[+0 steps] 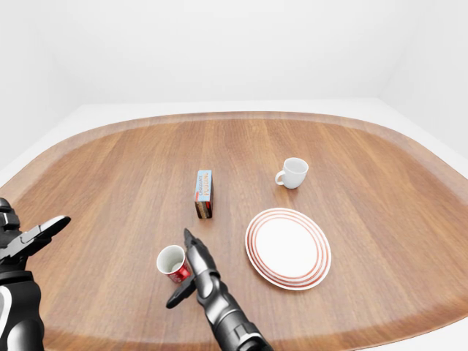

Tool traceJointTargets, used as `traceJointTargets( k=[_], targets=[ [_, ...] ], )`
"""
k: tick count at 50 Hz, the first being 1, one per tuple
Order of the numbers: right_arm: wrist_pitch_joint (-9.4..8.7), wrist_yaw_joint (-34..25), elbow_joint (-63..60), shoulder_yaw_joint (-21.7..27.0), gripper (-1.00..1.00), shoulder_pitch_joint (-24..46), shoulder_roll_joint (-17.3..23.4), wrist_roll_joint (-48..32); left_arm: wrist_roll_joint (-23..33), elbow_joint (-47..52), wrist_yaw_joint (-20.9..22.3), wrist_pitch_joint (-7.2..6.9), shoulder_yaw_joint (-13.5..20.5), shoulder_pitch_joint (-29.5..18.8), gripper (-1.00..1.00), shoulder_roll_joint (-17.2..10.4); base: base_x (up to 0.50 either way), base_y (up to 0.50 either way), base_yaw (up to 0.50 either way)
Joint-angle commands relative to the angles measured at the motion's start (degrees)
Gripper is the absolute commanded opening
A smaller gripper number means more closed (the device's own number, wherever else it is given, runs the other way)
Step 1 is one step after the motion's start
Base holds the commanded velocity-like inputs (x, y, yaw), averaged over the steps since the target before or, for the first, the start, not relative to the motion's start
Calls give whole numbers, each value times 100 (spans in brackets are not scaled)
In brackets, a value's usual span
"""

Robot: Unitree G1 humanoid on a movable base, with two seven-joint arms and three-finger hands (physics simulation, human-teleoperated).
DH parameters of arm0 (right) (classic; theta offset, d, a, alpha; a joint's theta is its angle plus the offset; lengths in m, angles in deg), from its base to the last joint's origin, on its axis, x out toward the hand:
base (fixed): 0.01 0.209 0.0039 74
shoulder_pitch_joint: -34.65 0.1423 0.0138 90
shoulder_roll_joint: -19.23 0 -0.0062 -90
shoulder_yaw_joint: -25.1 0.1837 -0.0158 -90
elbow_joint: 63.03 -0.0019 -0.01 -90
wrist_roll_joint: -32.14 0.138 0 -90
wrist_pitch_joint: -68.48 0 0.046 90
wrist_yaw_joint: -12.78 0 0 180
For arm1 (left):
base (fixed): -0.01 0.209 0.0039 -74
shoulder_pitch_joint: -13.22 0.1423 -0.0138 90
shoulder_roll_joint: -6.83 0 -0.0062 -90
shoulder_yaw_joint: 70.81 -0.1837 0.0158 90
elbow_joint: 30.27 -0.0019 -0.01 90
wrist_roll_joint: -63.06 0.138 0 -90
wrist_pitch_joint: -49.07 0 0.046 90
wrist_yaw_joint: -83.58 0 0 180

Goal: Pick up the red mug and put it on the plate

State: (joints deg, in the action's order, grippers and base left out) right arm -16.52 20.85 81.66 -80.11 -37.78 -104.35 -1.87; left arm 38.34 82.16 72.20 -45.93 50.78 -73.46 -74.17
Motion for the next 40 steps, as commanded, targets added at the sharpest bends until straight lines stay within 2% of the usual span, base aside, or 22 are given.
traceJointTargets(
  k=[1, 9, 17, 18, 19, 34, 40],
  targets=[
    [0, 99, 379, 62, 100, 192, -80, -97, -2, -39, 18, 0, 0, 0, 100, 2, 0, 0, 0],
    [0, 165, 933, 269, 100, 463, -44, -10, -11, -3, 7, 0, 2, 8, 100, -3, 0, 0, 0],
    [0, 147, 950, 295, 100, 466, -51, -25, -12, 2, 10, 0, 8, 9, 100, 4, 0, 0, 0],
    [0, 157, 924, 305, -67, 465, -49, -19, -15, 4, 7, 0, 10, 7, 100, 1, 0, 0, 0],
    [0, 112, 867, 315, -100, 455, -49, 6, -15, -12, 11, 0, 13, 4, 100, 0, 0, 0, 0],
    [0, 120, 999, 326, -100, 514, -3, 10, -28, 34, 3, 0, 8, 12, 100, 4, 0, 0, 0],
    [0, -27, 684, 375, -100, 470, 23, 134, -31, 21, 10, 0, 19, 5, 100, -2, 0, 0, 0]
  ],
)
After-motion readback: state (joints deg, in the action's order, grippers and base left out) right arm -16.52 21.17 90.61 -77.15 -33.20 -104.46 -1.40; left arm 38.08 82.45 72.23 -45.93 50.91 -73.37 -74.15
